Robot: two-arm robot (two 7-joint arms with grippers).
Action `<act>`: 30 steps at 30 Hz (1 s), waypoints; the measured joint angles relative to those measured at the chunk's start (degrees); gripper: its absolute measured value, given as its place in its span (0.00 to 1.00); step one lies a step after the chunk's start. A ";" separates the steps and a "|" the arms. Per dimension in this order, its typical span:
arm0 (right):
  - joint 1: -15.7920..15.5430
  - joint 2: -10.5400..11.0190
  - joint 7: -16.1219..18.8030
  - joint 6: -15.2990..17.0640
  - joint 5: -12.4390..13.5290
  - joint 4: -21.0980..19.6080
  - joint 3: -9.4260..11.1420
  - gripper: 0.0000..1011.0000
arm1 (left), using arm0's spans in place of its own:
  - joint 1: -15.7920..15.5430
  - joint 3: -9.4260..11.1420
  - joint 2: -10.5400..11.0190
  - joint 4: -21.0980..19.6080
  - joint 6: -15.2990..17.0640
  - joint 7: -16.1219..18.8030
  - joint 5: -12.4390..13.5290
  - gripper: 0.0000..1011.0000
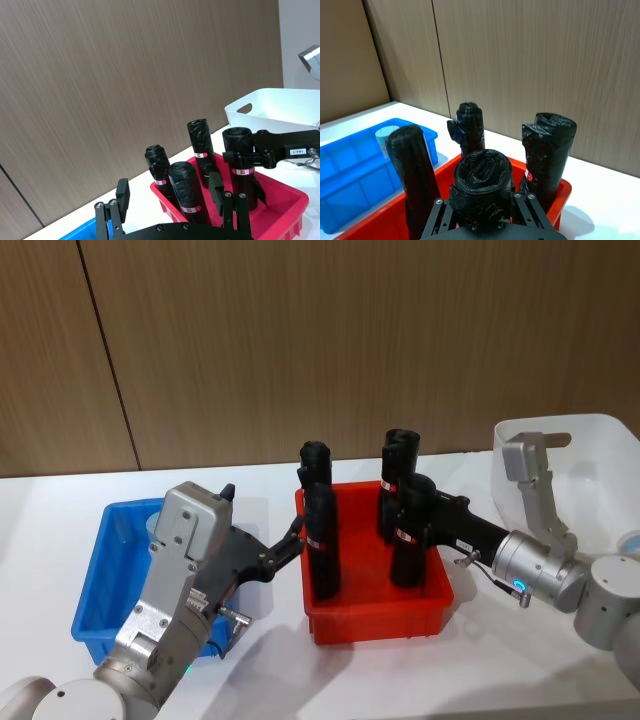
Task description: Pick the cotton swabs from the blue box and place them into the white box.
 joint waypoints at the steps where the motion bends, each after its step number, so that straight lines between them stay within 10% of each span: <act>1: -0.73 0.18 -0.04 0.39 0.10 -1.38 0.12 0.44 | 0.00 0.00 0.00 0.00 0.00 0.00 0.00 0.99; 30: -20.19 7.74 -13.30 15.07 1.92 -49.85 3.59 0.35 | 0.00 0.00 0.00 0.00 0.00 0.00 0.00 0.99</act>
